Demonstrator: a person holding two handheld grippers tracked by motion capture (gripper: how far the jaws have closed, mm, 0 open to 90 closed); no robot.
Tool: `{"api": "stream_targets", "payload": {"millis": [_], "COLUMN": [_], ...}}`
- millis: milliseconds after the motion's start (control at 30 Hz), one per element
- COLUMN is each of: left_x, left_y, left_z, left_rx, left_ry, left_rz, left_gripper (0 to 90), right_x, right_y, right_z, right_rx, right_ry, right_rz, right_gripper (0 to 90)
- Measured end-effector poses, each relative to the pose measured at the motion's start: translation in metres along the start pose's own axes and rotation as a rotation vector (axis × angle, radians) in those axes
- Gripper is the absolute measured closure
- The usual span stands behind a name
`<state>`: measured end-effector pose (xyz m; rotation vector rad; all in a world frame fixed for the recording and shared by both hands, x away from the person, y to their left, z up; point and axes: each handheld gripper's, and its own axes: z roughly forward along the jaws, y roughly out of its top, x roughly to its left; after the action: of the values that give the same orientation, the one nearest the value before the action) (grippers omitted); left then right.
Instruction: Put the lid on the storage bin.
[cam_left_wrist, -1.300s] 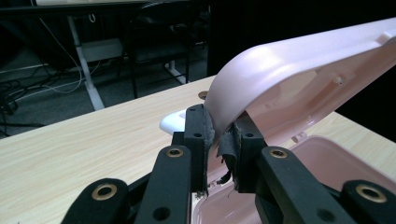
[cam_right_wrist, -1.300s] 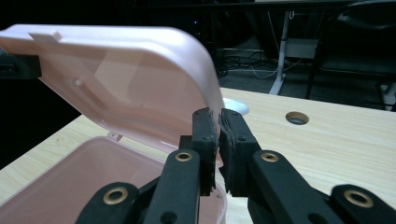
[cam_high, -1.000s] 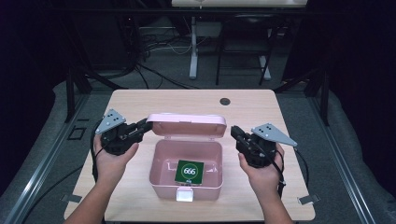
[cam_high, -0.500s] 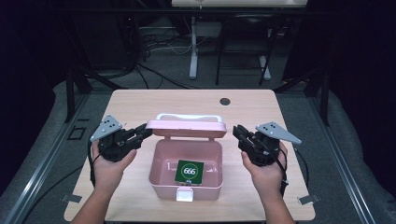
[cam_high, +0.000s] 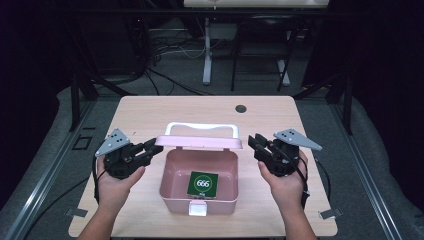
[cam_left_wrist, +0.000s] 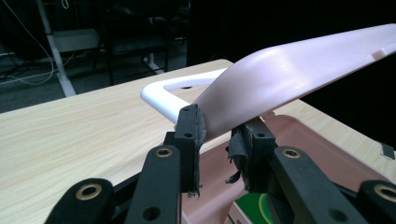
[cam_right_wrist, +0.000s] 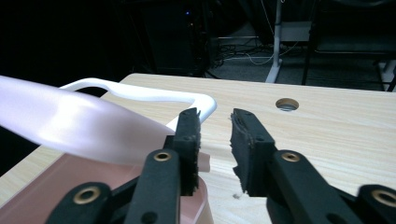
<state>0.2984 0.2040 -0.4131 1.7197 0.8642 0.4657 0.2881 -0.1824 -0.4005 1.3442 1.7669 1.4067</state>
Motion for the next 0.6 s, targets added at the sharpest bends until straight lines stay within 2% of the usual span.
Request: {"api": "stream_targets", "payload": {"millis": [333, 600], "left_x": [-0.005, -0.009], "left_y": [-0.008, -0.016], "left_z": [-0.005, -0.009], "left_rx": [0.019, 0.041], "left_ry": [-0.009, -0.01], "left_rz": [0.008, 0.015], "left_gripper": [68.1, 67.9], "right_x": [0.0, 0.002], "right_y": [0.004, 0.006], "right_z": [0.004, 0.011], "right_rx": [-0.004, 0.0], "right_ry": [0.012, 0.016], "right_rz": [-0.006, -0.011], "right_gripper": [50.8, 45.3]}}
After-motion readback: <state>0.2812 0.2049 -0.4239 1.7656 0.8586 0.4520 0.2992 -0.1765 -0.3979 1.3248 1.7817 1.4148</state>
